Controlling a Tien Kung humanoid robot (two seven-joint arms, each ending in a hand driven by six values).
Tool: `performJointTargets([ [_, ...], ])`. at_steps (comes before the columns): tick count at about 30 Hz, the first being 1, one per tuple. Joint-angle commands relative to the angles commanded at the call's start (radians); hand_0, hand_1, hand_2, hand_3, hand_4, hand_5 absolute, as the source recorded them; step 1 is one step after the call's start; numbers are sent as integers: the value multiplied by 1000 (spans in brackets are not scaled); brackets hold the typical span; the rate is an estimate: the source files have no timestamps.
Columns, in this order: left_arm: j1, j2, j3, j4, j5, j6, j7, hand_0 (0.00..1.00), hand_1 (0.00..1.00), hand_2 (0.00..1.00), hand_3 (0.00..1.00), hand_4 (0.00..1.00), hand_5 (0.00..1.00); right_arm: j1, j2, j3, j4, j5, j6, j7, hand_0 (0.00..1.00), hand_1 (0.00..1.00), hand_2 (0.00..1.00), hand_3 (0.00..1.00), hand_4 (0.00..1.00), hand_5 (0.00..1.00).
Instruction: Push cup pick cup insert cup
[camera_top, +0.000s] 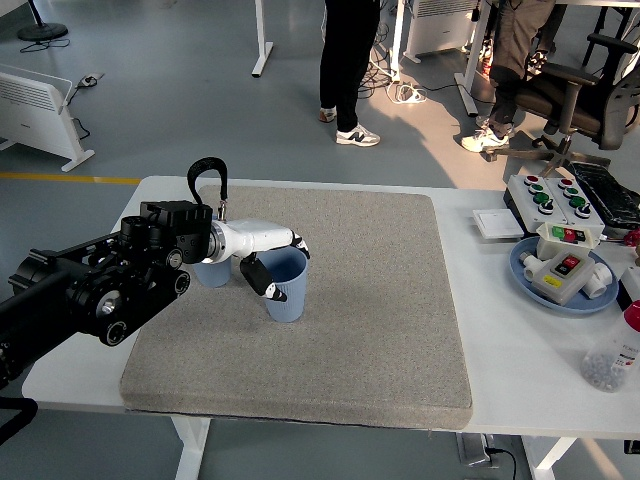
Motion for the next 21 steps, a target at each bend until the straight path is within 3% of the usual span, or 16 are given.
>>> performJointTargets([
  [1, 0, 1, -1, -2, 3, -1, 1, 521, 640, 744, 691, 717, 76, 0, 0, 0, 0, 0, 0, 0, 531, 549, 504, 545, 92, 931],
  [2, 0, 2, -3, -3, 5, -3, 1, 452, 545, 643, 610, 591, 2, 0, 0, 0, 0, 0, 0, 0, 531, 549, 503, 544, 92, 934],
  [7, 7, 14, -30, -31, 28, -20, 11, 452, 545, 643, 610, 591, 2, -1, 0, 0, 0, 2, -1, 0, 531, 549, 503, 544, 92, 934],
  [9, 12, 23, -49, -59, 41, -33, 17, 451, 513, 612, 573, 545, 2, -1, 0, -1, 0, 5, -2, 0, 531, 549, 503, 545, 94, 928],
  [13, 17, 58, -111, -162, 40, -81, 52, 451, 513, 612, 573, 545, 2, -3, 2, 5, 0, 3, -3, 0, 531, 549, 503, 545, 94, 928],
  [14, 17, 61, -118, -179, 37, -87, 56, 433, 490, 583, 553, 464, 2, -3, 2, 5, 0, 2, -3, 1, 531, 549, 503, 545, 95, 926],
  [17, 8, 98, -185, -274, -2, -147, 74, 433, 490, 583, 553, 464, 2, -6, 4, 10, 0, 9, -8, 1, 531, 549, 503, 545, 95, 926],
  [21, -19, 132, -246, -347, 20, -178, 87, 425, 480, 569, 540, 450, 2, -8, 5, 13, 0, 6, -8, 0, 531, 549, 503, 545, 96, 929],
])
